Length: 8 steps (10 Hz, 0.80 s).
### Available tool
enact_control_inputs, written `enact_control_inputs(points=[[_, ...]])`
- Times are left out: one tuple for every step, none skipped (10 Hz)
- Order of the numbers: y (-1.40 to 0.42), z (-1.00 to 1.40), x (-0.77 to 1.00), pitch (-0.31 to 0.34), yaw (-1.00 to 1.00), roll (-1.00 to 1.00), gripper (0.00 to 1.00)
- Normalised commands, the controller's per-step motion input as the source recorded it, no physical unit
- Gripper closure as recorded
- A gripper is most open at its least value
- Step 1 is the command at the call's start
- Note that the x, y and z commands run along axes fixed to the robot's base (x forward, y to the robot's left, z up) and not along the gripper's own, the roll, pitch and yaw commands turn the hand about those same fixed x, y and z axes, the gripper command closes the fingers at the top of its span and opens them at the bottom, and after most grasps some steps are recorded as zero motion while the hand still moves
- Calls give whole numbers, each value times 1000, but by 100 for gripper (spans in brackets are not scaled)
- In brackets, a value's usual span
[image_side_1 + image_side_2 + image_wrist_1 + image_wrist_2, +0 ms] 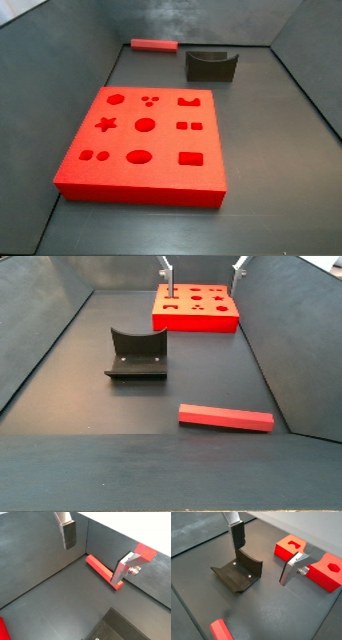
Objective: Pick up the hexagon object. Move up. Place the hexagon object on the fixture. Regrasp the hexagon object. Move to above the board. Insert the hexagon object.
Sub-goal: Pick up the hexagon object.
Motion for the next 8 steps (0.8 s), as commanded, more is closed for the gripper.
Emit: enact_control_inputs(points=[[51, -43, 0, 0, 0, 0, 0], [480, -211, 71, 4, 569, 0, 0], [423, -274, 0, 11, 740, 20, 0], [383, -280, 0, 0, 780, 21, 0], [391, -326, 0, 0, 783, 9, 0], [397, -380, 0, 0, 751, 0, 0], [403, -437, 0, 0, 740, 0, 0], [429, -460, 0, 0, 734, -13, 0]])
